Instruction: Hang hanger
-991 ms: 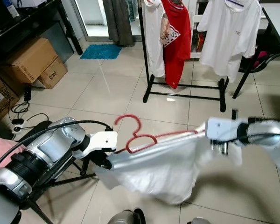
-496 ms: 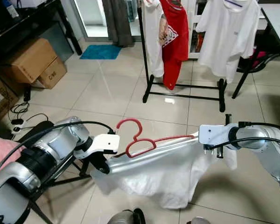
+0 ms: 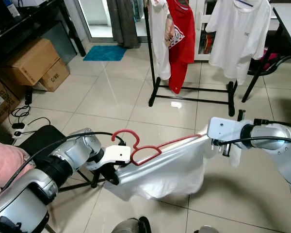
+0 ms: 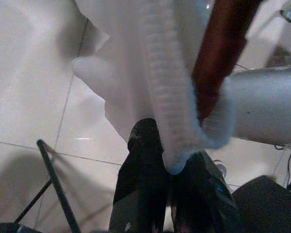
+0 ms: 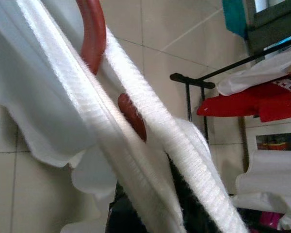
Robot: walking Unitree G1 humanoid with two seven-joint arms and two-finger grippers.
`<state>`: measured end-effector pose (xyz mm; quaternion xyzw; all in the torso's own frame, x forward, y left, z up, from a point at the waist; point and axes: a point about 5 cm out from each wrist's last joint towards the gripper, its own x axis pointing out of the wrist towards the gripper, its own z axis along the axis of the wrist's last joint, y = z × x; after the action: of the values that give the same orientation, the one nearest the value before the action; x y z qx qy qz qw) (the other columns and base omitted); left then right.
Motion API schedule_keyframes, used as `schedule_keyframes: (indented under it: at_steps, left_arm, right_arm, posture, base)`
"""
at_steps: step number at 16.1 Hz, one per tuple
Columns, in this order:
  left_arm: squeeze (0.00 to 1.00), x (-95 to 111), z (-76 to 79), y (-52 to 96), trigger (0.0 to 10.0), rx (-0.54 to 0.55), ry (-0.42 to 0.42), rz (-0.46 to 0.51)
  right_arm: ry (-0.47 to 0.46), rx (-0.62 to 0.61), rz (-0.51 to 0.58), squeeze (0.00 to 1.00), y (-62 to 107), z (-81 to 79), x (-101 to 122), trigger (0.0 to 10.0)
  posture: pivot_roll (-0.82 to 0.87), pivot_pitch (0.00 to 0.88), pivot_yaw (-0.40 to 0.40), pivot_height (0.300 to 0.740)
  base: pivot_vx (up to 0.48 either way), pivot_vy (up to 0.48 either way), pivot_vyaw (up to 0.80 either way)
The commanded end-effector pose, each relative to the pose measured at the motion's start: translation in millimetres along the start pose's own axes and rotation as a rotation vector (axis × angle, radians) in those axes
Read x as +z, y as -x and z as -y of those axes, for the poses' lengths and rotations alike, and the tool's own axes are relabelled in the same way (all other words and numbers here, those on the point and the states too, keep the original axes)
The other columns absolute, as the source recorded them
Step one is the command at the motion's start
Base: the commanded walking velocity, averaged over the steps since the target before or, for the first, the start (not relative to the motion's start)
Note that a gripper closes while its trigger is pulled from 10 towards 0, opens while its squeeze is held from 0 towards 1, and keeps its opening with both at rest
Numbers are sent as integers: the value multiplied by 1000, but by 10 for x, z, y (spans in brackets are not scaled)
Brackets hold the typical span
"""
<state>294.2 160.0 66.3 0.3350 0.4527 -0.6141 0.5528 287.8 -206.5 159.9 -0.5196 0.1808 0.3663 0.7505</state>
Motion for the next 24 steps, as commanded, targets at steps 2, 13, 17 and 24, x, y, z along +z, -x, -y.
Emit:
schedule_keyframes:
  at_steps: [2, 13, 17, 24]
  left_arm:
    - [0, -381, 39, -54, 0, 19, 99, -152]
    - [0, -354, -33, 277, 0, -19, 20, -193]
    - [0, -349, -66, 303, 0, -19, 17, -212]
    - [0, -333, -104, 315, 0, 1, 23, -221]
  right_arm:
    - [-25, -45, -36, 0, 109, 76, -75, 0]
    - [14, 106, -93, 1000, 52, -169, -185, 10000]
    - [71, 209, -112, 1000, 94, -211, -201, 10000]
    - [16, 243, 109, 1000, 284, -89, 242, 10000]
  posture:
    - [-105, 64, 187, 740]
    - [-106, 42, 184, 740]
    - [-107, 42, 180, 740]
    - [-105, 60, 181, 740]
  base:
    - [0, 0, 0]
    - [0, 0, 0]
    - [0, 0, 0]
    - [0, 0, 0]
